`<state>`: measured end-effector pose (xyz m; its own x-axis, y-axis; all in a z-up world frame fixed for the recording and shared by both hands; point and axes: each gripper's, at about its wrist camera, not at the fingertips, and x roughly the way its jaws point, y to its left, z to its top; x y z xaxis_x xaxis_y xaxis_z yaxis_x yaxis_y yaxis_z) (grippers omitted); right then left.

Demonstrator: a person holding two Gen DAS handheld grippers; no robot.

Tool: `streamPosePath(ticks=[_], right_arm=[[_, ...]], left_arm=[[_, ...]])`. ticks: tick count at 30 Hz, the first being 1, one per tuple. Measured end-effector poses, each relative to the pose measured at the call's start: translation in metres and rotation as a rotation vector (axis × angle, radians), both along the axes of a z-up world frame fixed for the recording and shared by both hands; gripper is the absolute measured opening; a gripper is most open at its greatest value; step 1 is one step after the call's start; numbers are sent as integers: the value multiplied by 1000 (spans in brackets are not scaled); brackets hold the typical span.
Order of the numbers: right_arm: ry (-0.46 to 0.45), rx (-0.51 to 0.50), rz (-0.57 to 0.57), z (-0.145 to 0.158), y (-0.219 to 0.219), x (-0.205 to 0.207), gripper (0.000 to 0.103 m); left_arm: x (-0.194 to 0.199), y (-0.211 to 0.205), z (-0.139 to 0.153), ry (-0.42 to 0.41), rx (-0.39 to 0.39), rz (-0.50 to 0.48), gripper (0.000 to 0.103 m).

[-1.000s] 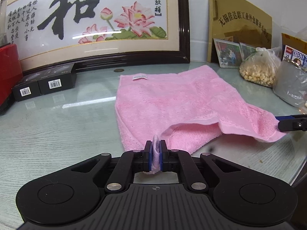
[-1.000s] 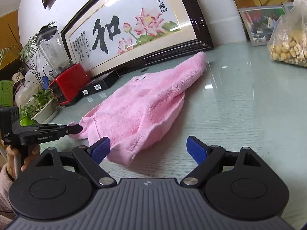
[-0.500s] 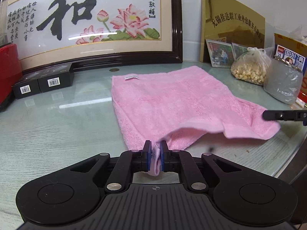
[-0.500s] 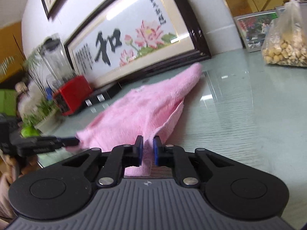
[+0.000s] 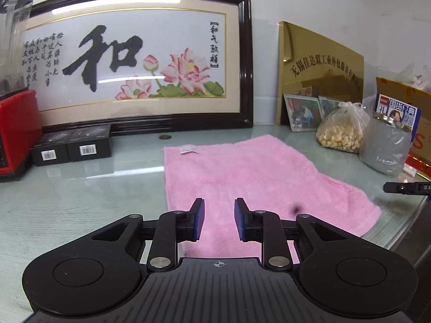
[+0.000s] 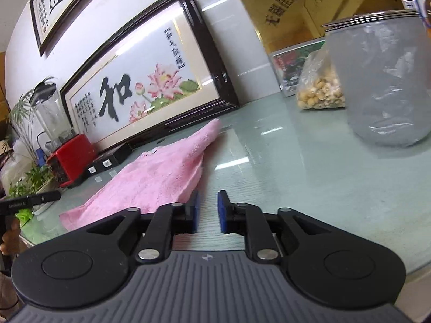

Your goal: Fold towel

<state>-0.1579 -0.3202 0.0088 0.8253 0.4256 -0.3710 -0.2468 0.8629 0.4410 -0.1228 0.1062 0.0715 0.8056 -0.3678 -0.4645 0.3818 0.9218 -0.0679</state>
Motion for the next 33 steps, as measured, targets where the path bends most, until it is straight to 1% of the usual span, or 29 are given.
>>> streamPosePath(ticks=[1, 2, 4, 5, 6, 8, 10, 12, 14, 16, 17, 18, 20, 21, 22, 24, 27, 28, 30, 32, 33], right_arm=[[9, -6, 5, 2, 4, 7, 24], [19, -15, 8, 3, 9, 15, 32], [47, -37, 5, 8, 17, 32, 41], [63, -62, 3, 11, 23, 42, 47], [80, -95, 4, 14, 29, 52, 50], [96, -161, -7, 21, 42, 71, 50], [130, -293, -6, 26, 62, 93, 50], [151, -381, -4, 25, 76, 106, 51], [172, -463, -3, 24, 90, 119, 53], [188, -504, 12, 20, 101, 127, 54], [198, -522, 27, 18, 106, 130, 56], [203, -546, 36, 15, 113, 133, 57], [190, -574, 34, 15, 121, 137, 62], [188, -586, 37, 16, 125, 140, 64], [186, -598, 40, 16, 128, 143, 66], [194, -583, 52, 15, 134, 153, 69], [203, -556, 76, 13, 140, 168, 73], [203, -553, 85, 12, 142, 172, 77], [199, -577, 83, 10, 141, 175, 87], [204, -594, 68, 7, 135, 176, 92], [208, -603, 50, 6, 132, 176, 92]], left_arm=[[7, -7, -1, 15, 11, -13, 30], [12, -11, -3, 25, 20, -24, 30], [33, -29, -9, 55, 61, -64, 34], [37, -32, -11, 61, 70, -63, 35], [46, -39, -14, 73, 90, -60, 35], [69, -51, -20, 96, 126, -61, 37], [86, -55, -26, 133, 129, -49, 37], [95, -55, -29, 146, 134, -49, 39], [107, -54, -34, 165, 140, -21, 41], [118, -52, -39, 194, 142, -6, 42], [121, -51, -41, 204, 145, 4, 42], [124, -50, -44, 214, 149, 13, 44], [123, -50, -45, 205, 168, 16, 47], [123, -51, -45, 203, 181, 22, 52], [122, -50, -45, 204, 189, 35, 54], [122, -46, -46, 206, 172, 46, 56], [118, -38, -47, 196, 170, 94, 56], [115, -34, -48, 190, 170, 106, 56], [110, -27, -49, 181, 169, 138, 56], [105, -19, -47, 186, 175, 178, 56], [104, -15, -47, 189, 174, 190, 56]])
